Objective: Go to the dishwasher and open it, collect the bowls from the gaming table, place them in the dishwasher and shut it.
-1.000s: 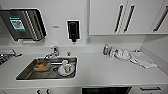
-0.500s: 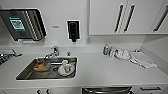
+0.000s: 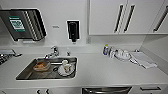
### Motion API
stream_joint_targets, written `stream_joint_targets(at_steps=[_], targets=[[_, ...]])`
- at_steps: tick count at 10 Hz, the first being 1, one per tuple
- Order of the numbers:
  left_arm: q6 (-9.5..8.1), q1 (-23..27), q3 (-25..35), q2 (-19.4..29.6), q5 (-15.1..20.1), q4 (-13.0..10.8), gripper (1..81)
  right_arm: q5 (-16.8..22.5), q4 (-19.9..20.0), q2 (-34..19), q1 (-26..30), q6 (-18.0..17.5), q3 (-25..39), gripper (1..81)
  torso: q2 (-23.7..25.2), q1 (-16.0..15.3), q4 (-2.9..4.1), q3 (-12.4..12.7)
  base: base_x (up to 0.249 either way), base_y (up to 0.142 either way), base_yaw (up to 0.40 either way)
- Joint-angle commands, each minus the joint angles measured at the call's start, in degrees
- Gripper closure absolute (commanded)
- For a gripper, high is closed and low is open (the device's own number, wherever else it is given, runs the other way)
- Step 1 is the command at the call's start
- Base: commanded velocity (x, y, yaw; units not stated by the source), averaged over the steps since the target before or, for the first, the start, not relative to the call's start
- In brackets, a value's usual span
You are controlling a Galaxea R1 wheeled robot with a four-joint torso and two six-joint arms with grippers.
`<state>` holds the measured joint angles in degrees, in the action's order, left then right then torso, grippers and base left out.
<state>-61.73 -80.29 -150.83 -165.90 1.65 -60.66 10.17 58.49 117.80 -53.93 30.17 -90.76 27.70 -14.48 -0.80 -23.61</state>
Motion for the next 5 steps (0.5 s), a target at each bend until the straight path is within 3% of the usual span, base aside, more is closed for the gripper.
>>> stream_joint_targets(at_steps=[1, 5], targets=[[-0.05, 2.02, -0.16, 0.48, 2.84, 0.02, 1.0, 3.72, -0.04, 3.61, -3.77, 3.58, -7.84, 1.0, 0.00, 0.00, 0.00, 0.00, 0.000, 0.000, 0.000], [-0.05, 2.02, -0.16, 0.39, 2.92, -0.07, 1.0, 3.81, -0.04, 16.06, -12.65, 10.32, -23.70, 1.0, 0.00, 0.00, 0.00, 0.00, 0.000, 0.000, 0.000]])
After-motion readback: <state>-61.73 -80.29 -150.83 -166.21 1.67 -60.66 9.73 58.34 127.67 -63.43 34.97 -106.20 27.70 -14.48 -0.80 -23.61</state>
